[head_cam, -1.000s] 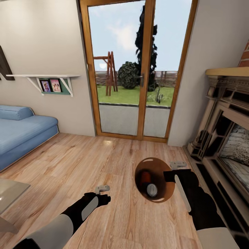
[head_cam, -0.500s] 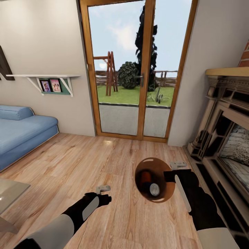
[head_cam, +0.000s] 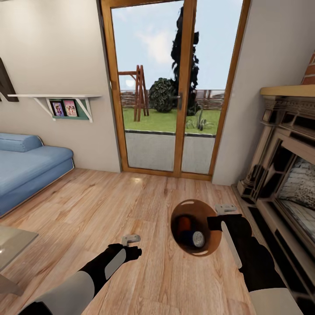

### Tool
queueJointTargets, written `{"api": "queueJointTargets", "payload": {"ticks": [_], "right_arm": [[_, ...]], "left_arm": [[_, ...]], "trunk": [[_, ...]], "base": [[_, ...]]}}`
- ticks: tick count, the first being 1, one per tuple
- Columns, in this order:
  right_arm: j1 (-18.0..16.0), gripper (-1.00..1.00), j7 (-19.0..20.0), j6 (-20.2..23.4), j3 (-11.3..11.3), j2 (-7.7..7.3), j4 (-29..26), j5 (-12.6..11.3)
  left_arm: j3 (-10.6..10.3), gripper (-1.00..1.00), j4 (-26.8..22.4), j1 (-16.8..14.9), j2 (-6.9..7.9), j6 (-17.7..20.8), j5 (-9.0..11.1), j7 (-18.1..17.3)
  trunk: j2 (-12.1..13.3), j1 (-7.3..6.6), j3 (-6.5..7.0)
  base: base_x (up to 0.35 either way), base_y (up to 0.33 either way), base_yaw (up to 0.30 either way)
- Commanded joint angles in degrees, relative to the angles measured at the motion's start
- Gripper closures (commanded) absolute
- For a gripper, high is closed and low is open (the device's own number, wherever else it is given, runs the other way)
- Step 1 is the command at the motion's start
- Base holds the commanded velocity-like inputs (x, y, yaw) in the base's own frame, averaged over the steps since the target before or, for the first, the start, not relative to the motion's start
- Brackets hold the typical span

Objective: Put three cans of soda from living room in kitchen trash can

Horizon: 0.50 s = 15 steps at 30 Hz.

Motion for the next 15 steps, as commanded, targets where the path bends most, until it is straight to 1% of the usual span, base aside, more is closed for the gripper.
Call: {"api": "queueJointTargets", "payload": {"ticks": [1,12,15], "right_arm": [[-0.02,1.0,0.22,0.0,0.0,0.01,-0.01,-0.53],[-0.02,1.0,0.22,0.0,0.04,-0.05,0.86,-0.51],[-0.02,1.0,0.22,0.0,0.07,-0.07,2.56,-0.48]], "left_arm": [[0.0,-1.0,0.0,0.0,-0.02,0.01,-0.01,0.0],[0.0,-1.0,0.05,0.0,-0.15,0.14,0.03,-0.05],[0.02,-1.0,0.08,0.0,-0.51,1.17,0.14,-0.05]], "trunk": [[0.0,0.0,0.01],[0.0,0.0,0.01],[0.0,0.0,0.01]], "base": [[0.0,0.0,0.0],[0.0,0.0,0.0],[0.0,0.0,0.0]]}}
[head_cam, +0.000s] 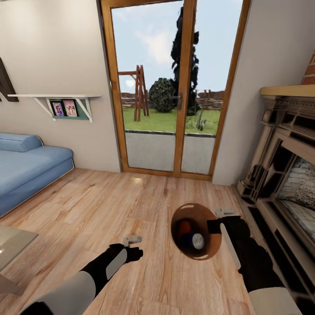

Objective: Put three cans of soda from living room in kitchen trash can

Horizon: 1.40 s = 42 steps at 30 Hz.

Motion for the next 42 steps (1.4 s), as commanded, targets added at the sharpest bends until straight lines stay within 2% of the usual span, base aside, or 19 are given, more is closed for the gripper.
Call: {"api": "queueJointTargets", "payload": {"ticks": [1,6,10,19,30,42], "right_arm": [[-0.03,1.0,0.24,0.0,-0.02,0.01,1.34,-0.6],[-0.12,1.0,0.24,0.0,-0.07,0.02,6.12,-0.59],[-0.13,1.0,0.25,0.0,-0.13,-0.05,7.26,-0.59],[-0.15,1.0,0.24,0.0,-0.03,-0.07,7.85,-0.58],[-0.2,1.0,0.32,0.0,-0.33,-0.29,14.17,-0.58],[-0.2,1.0,0.25,0.0,-0.41,-0.25,14.97,-0.57]], "left_arm": [[0.02,-1.0,0.01,0.0,-0.39,0.94,0.06,0.03],[0.1,-1.0,0.04,0.0,-1.28,2.56,0.09,0.11],[0.13,-1.0,0.09,0.0,-1.64,2.9,0.09,0.13],[0.13,-1.0,0.09,0.0,-1.76,3.01,0.1,0.22],[0.15,-1.0,0.07,0.0,-1.77,3.01,0.09,0.93],[0.1,-1.0,0.03,0.0,-1.77,3.02,0.08,2.36]], "trunk": [[-0.01,0.0,0.01],[-0.01,0.0,0.01],[-0.01,0.0,0.01],[-0.01,0.0,0.01],[-0.01,0.0,0.01],[-0.01,0.0,0.01]], "base": [[0.0,0.0,0.0],[0.0,0.0,0.0],[0.0,0.0,0.0],[0.0,0.0,0.0],[0.0,0.0,0.0],[0.0,0.0,0.0]]}}
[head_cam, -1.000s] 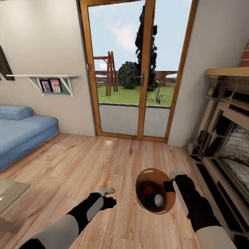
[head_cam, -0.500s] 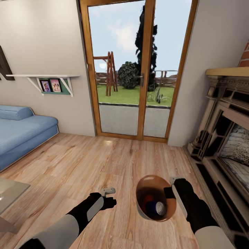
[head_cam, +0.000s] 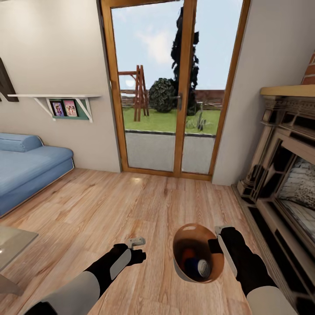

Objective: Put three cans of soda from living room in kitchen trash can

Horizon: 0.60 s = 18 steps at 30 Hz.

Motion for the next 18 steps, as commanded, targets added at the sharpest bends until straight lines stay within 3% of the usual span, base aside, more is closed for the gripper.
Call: {"api": "queueJointTargets", "payload": {"ticks": [1,7,11,13,18], "right_arm": [[-0.02,1.0,0.26,0.0,0.02,0.01,-0.01,-0.99],[0.02,1.0,0.11,0.0,0.13,0.04,0.23,-0.94],[0.05,1.0,0.01,0.0,-0.04,-0.17,5.51,-0.97],[0.01,1.0,0.06,-5.24,-0.27,-0.34,12.46,-0.95],[-0.24,1.0,0.04,-10.39,-0.28,-0.25,17.59,-0.87]], "left_arm": [[-0.01,-1.0,0.0,0.0,0.0,0.0,-0.01,0.01],[-0.03,-1.0,0.0,0.0,0.0,-0.01,-0.07,0.05],[-0.03,-1.0,0.0,0.0,-0.08,-0.01,-0.07,0.05],[-0.03,-1.0,0.0,0.0,-0.23,-0.06,-0.07,0.05],[-0.04,-1.0,0.0,0.0,-0.32,-0.07,-0.08,0.07]], "trunk": [[0.0,0.0,0.01],[0.0,0.0,0.01],[0.0,0.0,0.01],[0.0,0.0,0.01],[0.0,0.0,0.01]], "base": [[0.0,0.0,0.0],[0.0,0.0,0.0],[0.0,0.0,0.0],[0.0,0.0,0.0],[0.0,0.0,0.0]]}}
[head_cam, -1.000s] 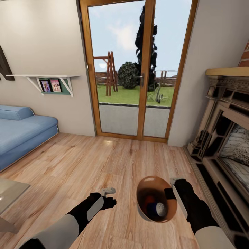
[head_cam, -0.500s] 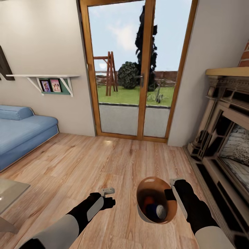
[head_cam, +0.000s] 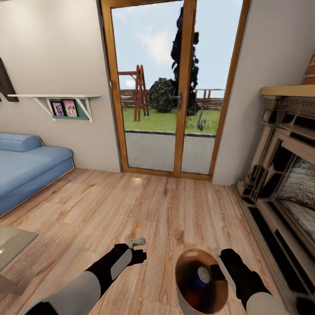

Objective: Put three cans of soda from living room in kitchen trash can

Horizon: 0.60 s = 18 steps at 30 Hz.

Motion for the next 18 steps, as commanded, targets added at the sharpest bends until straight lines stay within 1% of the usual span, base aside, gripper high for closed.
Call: {"api": "queueJointTargets", "payload": {"ticks": [1,10,17,18], "right_arm": [[-0.05,1.0,0.25,-0.49,-0.02,0.03,-3.39,-0.84],[-0.16,1.0,0.16,-1.91,-0.01,0.2,-1.91,-0.77],[-0.22,1.0,-0.03,-1.78,0.15,0.37,-2.05,-0.28],[-0.37,1.0,-0.06,-0.93,0.22,0.4,-2.18,-0.2]], "left_arm": [[0.0,-1.0,0.01,0.0,-0.01,-0.01,0.0,-0.01],[0.0,-1.0,0.01,0.0,-0.03,0.06,0.0,-0.02],[0.0,-1.0,0.01,0.0,-0.03,0.06,0.0,-0.02],[0.0,-1.0,0.01,0.0,-0.03,0.06,0.0,-0.02]], "trunk": [[-0.01,0.0,0.01],[-0.01,0.0,0.01],[-0.01,0.0,0.01],[-0.01,0.0,0.01]], "base": [[0.0,0.0,0.0],[0.0,0.0,0.0],[0.0,0.0,0.0],[0.0,0.0,0.0]]}}
